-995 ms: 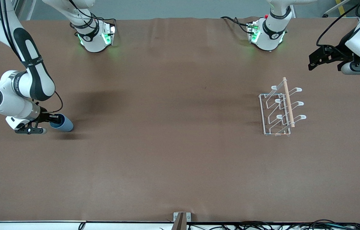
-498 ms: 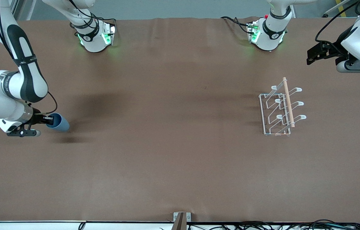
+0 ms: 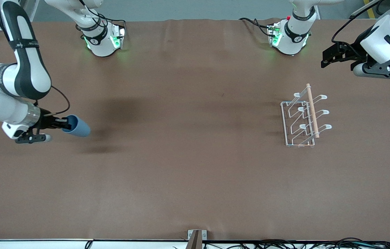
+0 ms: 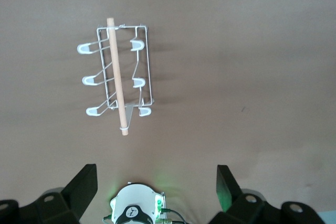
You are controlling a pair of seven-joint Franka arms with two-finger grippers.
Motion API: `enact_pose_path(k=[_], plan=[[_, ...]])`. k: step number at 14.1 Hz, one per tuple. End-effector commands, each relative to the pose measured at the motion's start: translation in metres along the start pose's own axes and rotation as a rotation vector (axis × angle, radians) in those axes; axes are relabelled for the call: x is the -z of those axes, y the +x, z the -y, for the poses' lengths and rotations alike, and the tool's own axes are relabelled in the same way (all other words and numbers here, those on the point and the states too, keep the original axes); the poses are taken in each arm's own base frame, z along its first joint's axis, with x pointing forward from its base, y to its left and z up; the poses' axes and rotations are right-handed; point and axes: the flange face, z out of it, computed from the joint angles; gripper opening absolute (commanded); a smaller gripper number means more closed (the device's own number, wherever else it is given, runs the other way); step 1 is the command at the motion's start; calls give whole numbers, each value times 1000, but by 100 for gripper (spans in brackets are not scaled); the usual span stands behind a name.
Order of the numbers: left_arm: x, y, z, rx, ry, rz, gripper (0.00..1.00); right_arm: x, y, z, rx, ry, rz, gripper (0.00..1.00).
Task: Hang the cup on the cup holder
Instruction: 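Lift the cup with the right gripper while the left gripper approaches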
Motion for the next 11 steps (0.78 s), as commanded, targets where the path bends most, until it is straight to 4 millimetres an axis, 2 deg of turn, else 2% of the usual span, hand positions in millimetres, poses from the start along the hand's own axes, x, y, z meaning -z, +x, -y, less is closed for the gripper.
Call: enact_pose_path(k=[1,2,4,6,8,11], plan=[[6,10,-17,-84,-18,0,100,-2,-6,53,29,96,-10,5],[4,8,-32,-130,-14,1,100,-4,-7,75,47,125,-10,5],[8,2,-77,-236,-31,-23,100,-7,-10,125,57,224,-16,5],[4,-4,-140,-363,-54,-55,100,-6,-11,164,73,297,-21,5],[-6,-8,-192,-462,-69,-98,100,-3,-11,198,69,389,-26,5],[-15,-22,-245,-587,-89,-147,100,0,-19,245,30,606,20,5]])
